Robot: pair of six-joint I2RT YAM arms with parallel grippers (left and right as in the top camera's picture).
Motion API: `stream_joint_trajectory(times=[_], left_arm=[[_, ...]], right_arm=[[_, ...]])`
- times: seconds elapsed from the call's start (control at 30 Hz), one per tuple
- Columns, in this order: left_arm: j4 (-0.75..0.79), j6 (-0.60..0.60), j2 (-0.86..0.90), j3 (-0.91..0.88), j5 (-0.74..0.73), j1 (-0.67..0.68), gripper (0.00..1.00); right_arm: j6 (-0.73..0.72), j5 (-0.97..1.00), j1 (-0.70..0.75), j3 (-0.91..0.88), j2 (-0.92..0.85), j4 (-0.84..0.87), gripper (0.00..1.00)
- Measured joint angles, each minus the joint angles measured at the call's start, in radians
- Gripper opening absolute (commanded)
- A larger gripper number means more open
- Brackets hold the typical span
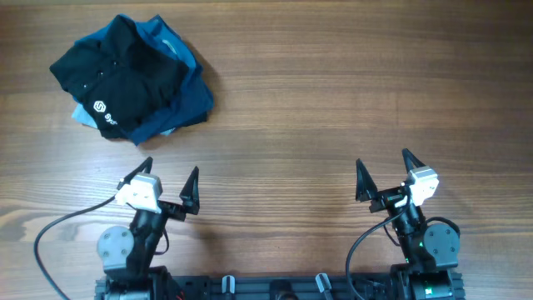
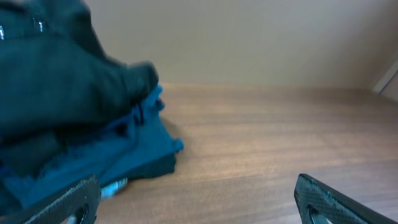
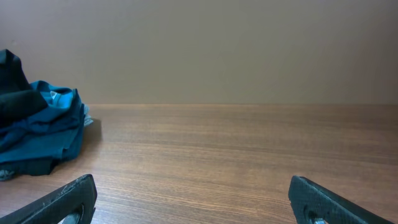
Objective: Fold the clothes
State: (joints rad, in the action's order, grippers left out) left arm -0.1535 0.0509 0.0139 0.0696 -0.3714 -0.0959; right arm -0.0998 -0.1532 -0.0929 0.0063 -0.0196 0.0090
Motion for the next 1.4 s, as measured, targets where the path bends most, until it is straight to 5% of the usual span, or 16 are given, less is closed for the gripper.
stream_joint_trajectory(times=[1.4], left_arm=[[0.045, 0.0, 0.0, -0.027, 0.006, 0.006, 1.0]], right_arm=[[0.0, 0.0, 0.0, 0.0, 0.0, 0.0, 1.0]])
